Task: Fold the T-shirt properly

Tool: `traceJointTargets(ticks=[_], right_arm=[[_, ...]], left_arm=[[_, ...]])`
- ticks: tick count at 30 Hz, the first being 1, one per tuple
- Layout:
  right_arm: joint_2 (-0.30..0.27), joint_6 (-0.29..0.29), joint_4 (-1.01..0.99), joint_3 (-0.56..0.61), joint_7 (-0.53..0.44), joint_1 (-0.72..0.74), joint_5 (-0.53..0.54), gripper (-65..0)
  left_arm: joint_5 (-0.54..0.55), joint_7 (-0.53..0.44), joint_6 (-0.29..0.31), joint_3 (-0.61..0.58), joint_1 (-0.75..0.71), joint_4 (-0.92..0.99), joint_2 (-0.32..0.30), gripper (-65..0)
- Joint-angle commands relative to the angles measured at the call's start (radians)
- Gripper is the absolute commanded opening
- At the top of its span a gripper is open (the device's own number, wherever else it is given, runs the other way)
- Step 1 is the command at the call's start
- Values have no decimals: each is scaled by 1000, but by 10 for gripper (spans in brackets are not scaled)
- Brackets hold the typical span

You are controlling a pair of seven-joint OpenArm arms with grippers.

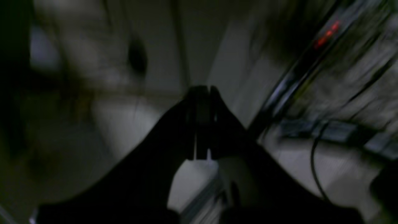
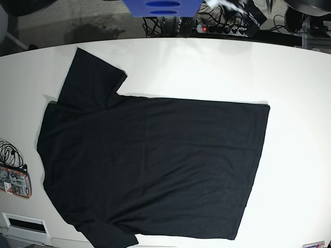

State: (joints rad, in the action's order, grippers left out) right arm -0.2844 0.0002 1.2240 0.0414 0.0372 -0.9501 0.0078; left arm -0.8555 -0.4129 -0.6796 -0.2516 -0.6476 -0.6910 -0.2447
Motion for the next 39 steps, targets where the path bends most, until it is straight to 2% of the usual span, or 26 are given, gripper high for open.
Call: traceJointTargets(ticks=[1, 4, 6, 9, 12, 14, 17, 19, 21, 23, 25, 28, 32, 33, 35, 37, 39], right_arm=[[-9, 1, 7, -1, -9, -23, 2, -650], [-11, 1, 7, -1, -9, -27, 1, -650], [-11, 1, 7, -1, -9, -28, 1, -650], [-11, 1, 7, 12, -9, -28, 1, -650], [-13, 1, 9, 58, -9, -28, 1, -650], [-13, 1, 20, 84, -9, -23, 1, -650], [-13, 1, 60, 114, -9, -23, 1, -650], [-14, 1, 89, 128, -9, -23, 1, -650], [-14, 1, 119, 134, -9, -23, -1, -650], [-14, 1, 136, 140, -9, -23, -1, -650], [-17, 1, 144, 148, -9, -23, -1, -650], [-17, 1, 149, 153, -9, -23, -1, -650], [-17, 1, 149, 153, -9, -23, -1, -650], [-17, 1, 149, 154, -9, -23, -1, -650], [-17, 1, 149, 154, -9, -23, -1, -650], [-17, 1, 149, 154, -9, -23, -1, -650], [-31, 1, 149, 154, -9, -23, -1, -650]], left_arm=[[38, -80, -19, 21, -56, -6, -12, -650], [161, -367, -19, 84, -125, -6, -25, -650], [219, -518, -19, 114, -163, -6, -41, -650], [272, -662, -19, 177, -214, -8, -45, -650], [316, -650, -19, 329, -245, -37, -29, -650], [341, -650, -19, 469, -245, -51, 18, -650], [330, -648, -19, 702, -199, -46, 78, -650], [298, -634, -19, 789, -143, -19, 104, -650], [215, -562, -19, 794, -91, 57, 91, -650], [72, -395, -19, 746, -27, 195, 51, -650], [-8, -268, -19, 723, 56, 327, 34, -650], [-32, -202, -19, 691, 96, 449, 34, -650], [-32, -120, -19, 671, 110, 451, 35, -650], [-31, -117, -19, 671, 110, 437, 35, -650], [-31, -179, -19, 671, 96, 373, 37, -650], [-24, -298, -19, 682, 41, 293, 44, -650], [14, -465, -19, 728, -4, 190, 51, -650]])
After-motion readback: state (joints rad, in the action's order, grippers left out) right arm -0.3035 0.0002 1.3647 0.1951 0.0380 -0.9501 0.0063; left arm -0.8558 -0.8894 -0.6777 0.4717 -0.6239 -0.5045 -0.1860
